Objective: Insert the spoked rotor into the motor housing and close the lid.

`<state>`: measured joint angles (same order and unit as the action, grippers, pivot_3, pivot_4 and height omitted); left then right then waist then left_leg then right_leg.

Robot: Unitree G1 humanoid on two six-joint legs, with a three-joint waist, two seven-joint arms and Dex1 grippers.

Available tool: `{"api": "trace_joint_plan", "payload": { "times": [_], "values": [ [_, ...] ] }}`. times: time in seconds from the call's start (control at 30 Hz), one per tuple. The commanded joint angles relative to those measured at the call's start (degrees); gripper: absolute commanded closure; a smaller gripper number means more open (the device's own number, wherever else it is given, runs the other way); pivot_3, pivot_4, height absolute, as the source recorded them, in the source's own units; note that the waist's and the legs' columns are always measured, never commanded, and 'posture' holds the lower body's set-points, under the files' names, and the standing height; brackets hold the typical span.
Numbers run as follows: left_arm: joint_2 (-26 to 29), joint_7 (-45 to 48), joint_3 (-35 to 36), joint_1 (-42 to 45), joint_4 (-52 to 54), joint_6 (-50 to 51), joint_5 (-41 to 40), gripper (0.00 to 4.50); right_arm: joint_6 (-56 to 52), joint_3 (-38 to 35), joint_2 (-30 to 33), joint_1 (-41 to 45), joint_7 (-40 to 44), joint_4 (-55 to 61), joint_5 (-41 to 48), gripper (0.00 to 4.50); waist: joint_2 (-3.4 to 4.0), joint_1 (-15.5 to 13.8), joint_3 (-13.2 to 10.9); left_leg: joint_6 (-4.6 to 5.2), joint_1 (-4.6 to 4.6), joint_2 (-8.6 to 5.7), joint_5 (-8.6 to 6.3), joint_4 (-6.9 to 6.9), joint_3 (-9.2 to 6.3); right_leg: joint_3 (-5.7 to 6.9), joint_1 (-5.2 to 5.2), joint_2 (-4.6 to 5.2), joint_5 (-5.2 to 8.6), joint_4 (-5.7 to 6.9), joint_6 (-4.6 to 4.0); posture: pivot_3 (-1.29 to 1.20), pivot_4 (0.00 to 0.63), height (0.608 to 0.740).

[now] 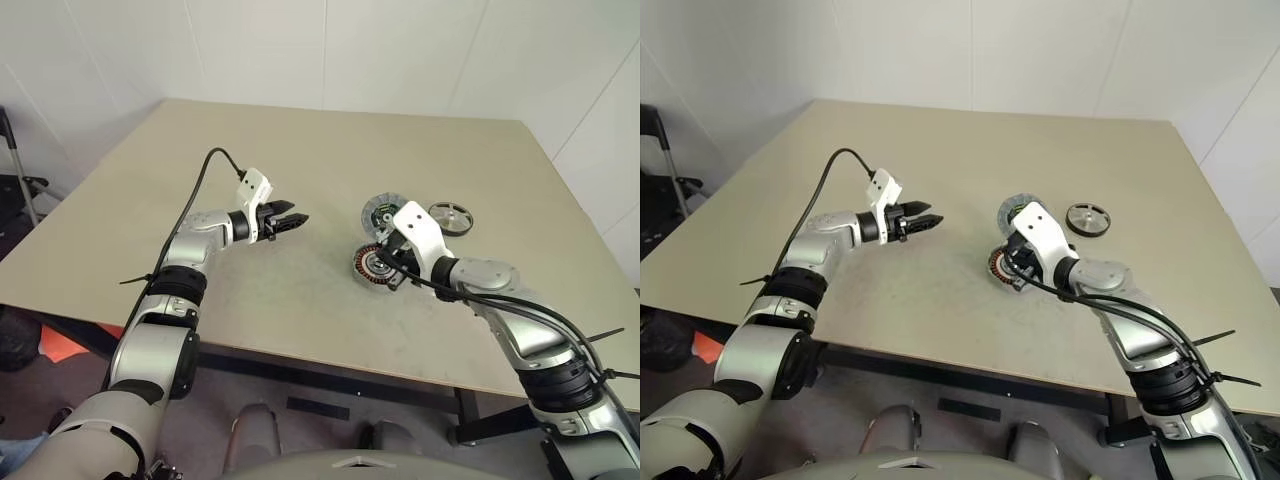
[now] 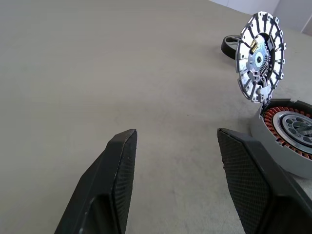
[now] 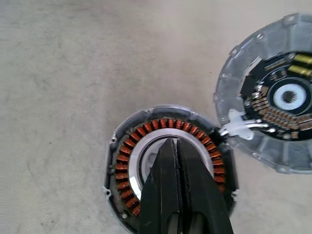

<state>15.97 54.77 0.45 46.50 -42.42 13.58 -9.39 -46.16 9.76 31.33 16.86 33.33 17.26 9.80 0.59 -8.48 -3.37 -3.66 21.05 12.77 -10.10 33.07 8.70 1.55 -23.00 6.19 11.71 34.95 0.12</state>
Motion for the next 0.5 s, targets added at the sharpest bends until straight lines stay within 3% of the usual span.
{"api": "trace_joint_plan", "payload": {
  "times": [0.03,0.5],
  "values": [
    [0.65,0.04,0.53,2.18,0.48,-1.11,-0.64,1.73,1.69,-0.10,-0.87,-0.39,-0.87,-2.59,-0.68,4.47,0.00,0.00,0.00,0.00,0.01,0.00,0.00,0.00,0.00,0.00,0.00,0.00,0.00,0.00,0.00,0.00,0.000,0.740],
    [1.10,-0.69,0.85,2.71,-1.62,-2.53,-0.57,1.73,0.97,-4.10,1.17,2.32,0.42,2.08,1.82,4.47,0.00,-0.13,0.00,-0.01,0.01,-0.03,0.00,0.01,-0.01,0.00,0.02,0.02,0.00,0.00,0.00,0.00,0.000,0.740]
  ]
}}
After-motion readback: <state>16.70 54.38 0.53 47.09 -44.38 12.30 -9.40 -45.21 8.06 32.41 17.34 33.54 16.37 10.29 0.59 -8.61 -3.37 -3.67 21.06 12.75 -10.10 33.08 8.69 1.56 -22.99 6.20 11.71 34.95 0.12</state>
